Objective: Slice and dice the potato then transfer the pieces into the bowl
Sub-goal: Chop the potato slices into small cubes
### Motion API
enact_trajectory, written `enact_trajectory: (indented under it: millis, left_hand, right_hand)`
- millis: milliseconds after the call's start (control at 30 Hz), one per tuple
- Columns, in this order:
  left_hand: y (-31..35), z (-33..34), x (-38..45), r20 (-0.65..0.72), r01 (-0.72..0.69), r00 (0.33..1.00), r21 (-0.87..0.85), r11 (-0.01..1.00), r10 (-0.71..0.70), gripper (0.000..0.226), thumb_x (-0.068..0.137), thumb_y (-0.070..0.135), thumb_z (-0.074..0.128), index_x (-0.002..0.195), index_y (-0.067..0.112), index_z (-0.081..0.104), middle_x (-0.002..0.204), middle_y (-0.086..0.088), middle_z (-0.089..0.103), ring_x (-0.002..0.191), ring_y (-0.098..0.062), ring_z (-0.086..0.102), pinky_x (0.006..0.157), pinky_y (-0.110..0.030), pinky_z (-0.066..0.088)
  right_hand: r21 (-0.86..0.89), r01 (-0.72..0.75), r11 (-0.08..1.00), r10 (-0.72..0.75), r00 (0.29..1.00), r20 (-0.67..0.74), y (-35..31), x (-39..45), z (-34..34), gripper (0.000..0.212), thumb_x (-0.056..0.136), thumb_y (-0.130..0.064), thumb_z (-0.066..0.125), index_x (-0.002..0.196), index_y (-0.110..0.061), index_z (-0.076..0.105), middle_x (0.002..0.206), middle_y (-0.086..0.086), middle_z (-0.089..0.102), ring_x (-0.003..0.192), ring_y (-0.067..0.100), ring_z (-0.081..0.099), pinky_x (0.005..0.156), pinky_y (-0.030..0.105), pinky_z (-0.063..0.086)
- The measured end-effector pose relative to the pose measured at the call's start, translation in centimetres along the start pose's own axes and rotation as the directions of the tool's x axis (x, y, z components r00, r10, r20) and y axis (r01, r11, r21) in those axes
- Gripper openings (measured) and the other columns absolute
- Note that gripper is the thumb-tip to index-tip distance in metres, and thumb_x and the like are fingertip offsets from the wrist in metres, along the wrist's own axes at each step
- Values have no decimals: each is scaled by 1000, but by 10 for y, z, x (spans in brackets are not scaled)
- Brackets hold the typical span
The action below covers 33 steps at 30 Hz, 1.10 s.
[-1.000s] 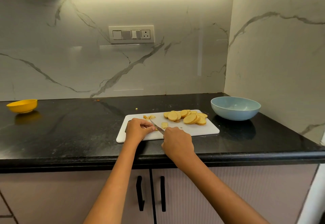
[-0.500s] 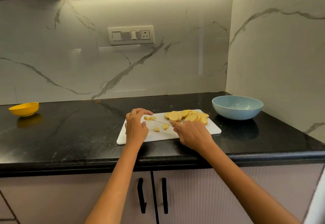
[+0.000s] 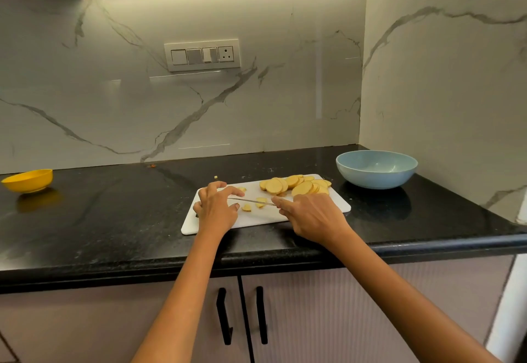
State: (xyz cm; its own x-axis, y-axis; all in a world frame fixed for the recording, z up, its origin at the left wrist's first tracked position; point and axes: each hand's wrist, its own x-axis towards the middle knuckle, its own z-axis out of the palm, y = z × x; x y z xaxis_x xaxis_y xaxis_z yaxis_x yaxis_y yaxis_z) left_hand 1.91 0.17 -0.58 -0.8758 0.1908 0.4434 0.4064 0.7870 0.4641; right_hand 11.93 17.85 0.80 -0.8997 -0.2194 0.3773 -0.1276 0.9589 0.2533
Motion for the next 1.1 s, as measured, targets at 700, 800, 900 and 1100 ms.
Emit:
enact_trajectory:
  millis: [700, 800, 900, 1100]
  left_hand:
    - [-7, 13, 31, 242, -270, 916, -222, 937, 321, 20, 78, 53, 65, 94, 41, 64, 98, 19, 62, 92, -7, 52, 84, -33, 37]
    - [-2, 21, 43, 181, -420, 892, -4, 907, 414, 23, 81, 51, 62, 98, 35, 65, 102, 17, 50, 101, -7, 42, 84, -32, 27]
    - [-2, 30, 61, 102, -454, 889, 61, 889, 447, 19, 83, 44, 63, 92, 27, 67, 109, 10, 54, 106, -11, 43, 81, -29, 24]
    - [-7, 35, 85, 39, -337, 941, 14, 941, 336, 14, 85, 36, 64, 93, 25, 67, 112, 7, 58, 109, -14, 45, 89, -36, 30]
  right_hand:
    - [461, -259, 849, 394, 891, -225, 7, 87, 25, 36, 102, -30, 34, 134, -22, 48, 87, 7, 68, 73, 25, 63, 63, 32, 48]
    - [455, -223, 862, 362, 899, -246, 15, 105, 32, 39, 102, -29, 34, 139, -22, 45, 88, 7, 69, 72, 23, 63, 63, 29, 48]
    - [466, -215, 858, 372, 885, -278, 24, 115, 38, 39, 102, -29, 35, 139, -21, 45, 87, 6, 69, 69, 20, 62, 59, 25, 43]
    - [493, -214, 843, 410, 849, -334, 37, 121, 38, 36, 101, -27, 38, 134, -18, 51, 81, 6, 69, 61, 16, 57, 48, 18, 34]
